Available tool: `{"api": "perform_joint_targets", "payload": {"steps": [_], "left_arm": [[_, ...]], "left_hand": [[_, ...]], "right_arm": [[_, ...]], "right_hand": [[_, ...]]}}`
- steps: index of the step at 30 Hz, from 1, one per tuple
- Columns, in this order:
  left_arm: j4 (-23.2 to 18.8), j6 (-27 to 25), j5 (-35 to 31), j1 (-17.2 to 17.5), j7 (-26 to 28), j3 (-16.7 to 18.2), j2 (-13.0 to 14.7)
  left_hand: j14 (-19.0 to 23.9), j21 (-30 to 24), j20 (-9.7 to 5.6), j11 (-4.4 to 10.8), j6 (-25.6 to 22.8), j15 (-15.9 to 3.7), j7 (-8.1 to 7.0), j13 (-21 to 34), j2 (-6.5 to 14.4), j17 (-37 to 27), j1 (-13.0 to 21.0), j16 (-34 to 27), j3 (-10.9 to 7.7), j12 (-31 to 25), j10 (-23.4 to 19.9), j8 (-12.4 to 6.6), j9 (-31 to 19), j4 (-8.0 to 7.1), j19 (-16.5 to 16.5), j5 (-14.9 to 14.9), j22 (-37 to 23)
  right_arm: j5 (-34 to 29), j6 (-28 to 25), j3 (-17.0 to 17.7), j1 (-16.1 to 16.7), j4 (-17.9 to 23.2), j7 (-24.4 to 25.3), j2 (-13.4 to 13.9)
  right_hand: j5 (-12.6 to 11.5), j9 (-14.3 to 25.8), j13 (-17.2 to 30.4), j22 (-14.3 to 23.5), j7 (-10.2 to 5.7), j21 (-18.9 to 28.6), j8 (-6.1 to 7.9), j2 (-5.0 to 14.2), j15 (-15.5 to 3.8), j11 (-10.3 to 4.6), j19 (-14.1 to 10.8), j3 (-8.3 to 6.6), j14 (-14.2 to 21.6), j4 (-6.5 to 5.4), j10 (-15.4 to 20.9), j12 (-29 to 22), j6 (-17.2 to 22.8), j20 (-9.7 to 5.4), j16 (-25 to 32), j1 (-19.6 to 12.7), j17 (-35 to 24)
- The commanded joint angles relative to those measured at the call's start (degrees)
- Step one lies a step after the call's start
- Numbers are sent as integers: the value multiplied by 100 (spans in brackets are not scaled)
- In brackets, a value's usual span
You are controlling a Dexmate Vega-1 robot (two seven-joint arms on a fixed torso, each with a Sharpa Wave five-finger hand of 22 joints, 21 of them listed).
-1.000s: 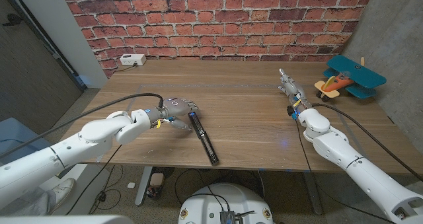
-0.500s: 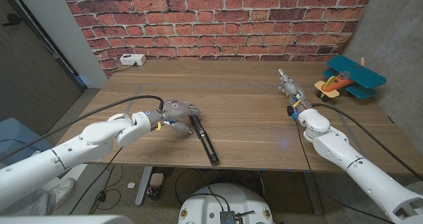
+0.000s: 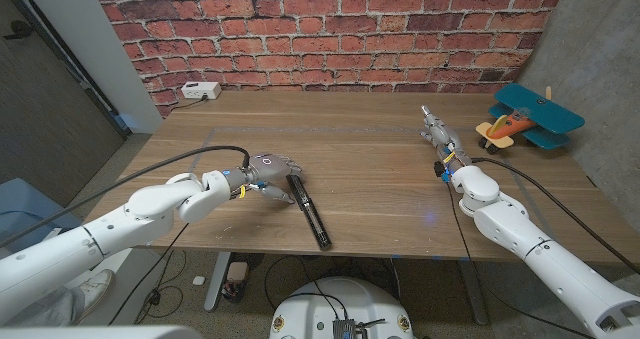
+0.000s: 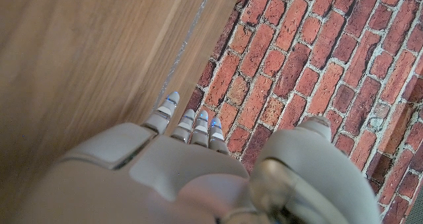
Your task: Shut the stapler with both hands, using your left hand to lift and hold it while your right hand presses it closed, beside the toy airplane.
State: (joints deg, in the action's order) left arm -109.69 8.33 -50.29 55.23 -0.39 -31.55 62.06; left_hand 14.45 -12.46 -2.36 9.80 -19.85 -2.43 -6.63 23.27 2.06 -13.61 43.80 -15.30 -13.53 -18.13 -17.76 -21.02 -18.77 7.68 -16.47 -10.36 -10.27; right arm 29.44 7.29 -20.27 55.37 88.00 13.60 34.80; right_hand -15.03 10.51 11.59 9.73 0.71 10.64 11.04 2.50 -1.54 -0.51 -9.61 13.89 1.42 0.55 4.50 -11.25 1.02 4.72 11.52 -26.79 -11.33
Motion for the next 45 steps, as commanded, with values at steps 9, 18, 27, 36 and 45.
{"api": "perform_joint_targets", "payload": {"steps": [9, 18, 27, 36, 45], "left_arm": [[113, 12, 58, -70, -76, -98, -56], [142, 14, 76, -112, -113, -130, -87], [185, 22, 89, -151, -136, -181, -138], [167, -11, 110, -171, -253, -209, -146], [144, -61, 165, -110, -207, -193, -145]], "left_hand": [[271, -59, 72, -61, -70, -705, -22, 93, 40, -83, 1, -162, 6, -117, -230, -132, -84, 3, -256, -24, -35], [711, -85, 137, 20, -101, -717, -17, 206, 143, -255, 45, -412, 0, -313, -582, -249, -155, 24, -379, -25, -41], [1017, -153, 128, 26, -210, -782, -30, 367, 241, -486, 217, -637, -29, -535, -811, -387, -223, 102, -597, -25, -53], [1193, -226, 78, 49, -410, -794, -37, 532, 357, -690, 549, -788, -125, -664, -806, -570, -302, 209, -813, -4, -65], [1566, -353, 95, 48, -787, -829, -62, 860, 652, -1033, 1333, -1039, -409, -1011, -1072, -964, -496, 256, -1030, -93, -123]], "right_arm": [[-6, -12, -27, -18, -31, -3, -25], [6, 13, -40, -46, -112, -28, -56], [20, 16, -30, -43, -141, -24, -53], [27, 49, -35, -54, -185, -48, -66], [40, 52, -33, -58, -183, -51, -71]], "right_hand": [[10, 31, 9, 11, -38, 21, 31, 12, -169, -5, 10, 6, -11, 25, 23, -39, 39, -10, 45, -31, -12], [12, 31, 9, 11, -40, 21, 31, 14, -169, -10, 11, 7, -14, 24, 24, -40, 41, -7, 45, -27, -13], [13, 31, 9, 11, -43, 22, 31, 14, -167, -12, 10, 7, -14, 26, 24, -39, 44, -3, 45, -26, -13], [13, 31, 9, 12, -46, 23, 32, 25, -171, -8, 9, 1, -15, 29, 21, -38, 48, -2, 45, -34, -13], [14, 32, 9, 12, -51, 25, 32, 32, -172, -17, 6, -4, -9, 34, 17, -36, 50, -3, 47, -40, -13]]}}
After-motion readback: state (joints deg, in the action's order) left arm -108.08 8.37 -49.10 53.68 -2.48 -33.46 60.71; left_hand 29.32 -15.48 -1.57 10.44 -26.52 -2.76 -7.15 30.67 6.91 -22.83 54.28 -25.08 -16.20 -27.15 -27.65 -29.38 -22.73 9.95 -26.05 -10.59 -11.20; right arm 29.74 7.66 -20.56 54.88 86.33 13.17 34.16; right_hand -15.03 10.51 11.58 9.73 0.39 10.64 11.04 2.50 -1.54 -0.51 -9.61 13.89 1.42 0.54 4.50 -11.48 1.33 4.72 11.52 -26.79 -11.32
